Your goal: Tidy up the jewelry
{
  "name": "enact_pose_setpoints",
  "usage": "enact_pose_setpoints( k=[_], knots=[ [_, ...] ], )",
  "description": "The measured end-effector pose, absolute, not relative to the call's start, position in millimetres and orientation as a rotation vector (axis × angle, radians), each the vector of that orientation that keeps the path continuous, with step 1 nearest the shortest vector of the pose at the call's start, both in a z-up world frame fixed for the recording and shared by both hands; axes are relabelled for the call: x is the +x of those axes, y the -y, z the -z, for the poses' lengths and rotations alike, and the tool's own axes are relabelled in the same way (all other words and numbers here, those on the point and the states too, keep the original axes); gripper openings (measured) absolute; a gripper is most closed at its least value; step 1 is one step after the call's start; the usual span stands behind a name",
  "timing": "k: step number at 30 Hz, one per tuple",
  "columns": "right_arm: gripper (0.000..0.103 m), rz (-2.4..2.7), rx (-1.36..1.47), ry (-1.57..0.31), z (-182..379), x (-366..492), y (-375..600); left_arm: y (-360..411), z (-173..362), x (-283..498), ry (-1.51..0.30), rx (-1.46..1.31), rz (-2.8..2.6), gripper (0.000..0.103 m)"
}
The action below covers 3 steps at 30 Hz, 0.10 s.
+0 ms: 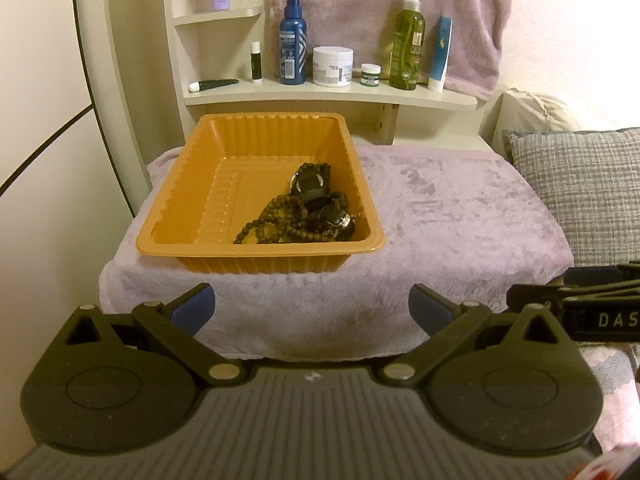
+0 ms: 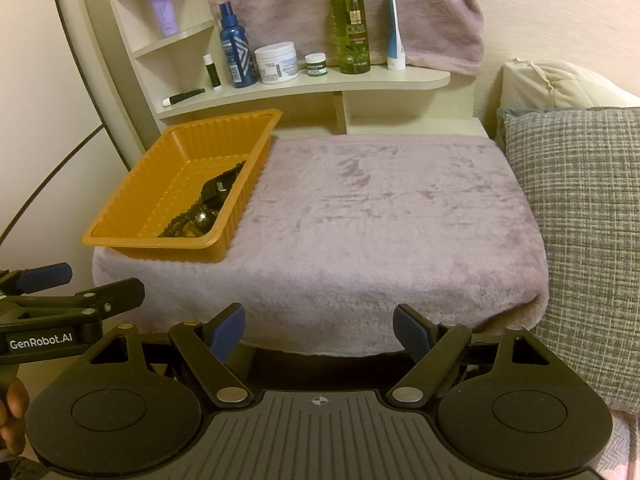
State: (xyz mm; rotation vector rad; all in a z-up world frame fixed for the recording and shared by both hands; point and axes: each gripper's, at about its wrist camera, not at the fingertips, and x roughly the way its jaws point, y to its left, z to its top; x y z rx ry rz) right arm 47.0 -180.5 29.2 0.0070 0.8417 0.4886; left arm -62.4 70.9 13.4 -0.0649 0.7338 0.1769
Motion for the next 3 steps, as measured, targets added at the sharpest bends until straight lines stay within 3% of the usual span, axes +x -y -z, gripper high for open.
enact_pose_setpoints(
  k=[3],
  knots=[
    [0.081, -0.489, 0.007, -0.842, -29.4, 46.9, 180.4, -72.0, -12.5, -61.2, -0.736, -0.074, -0.173, 0.102]
  ],
)
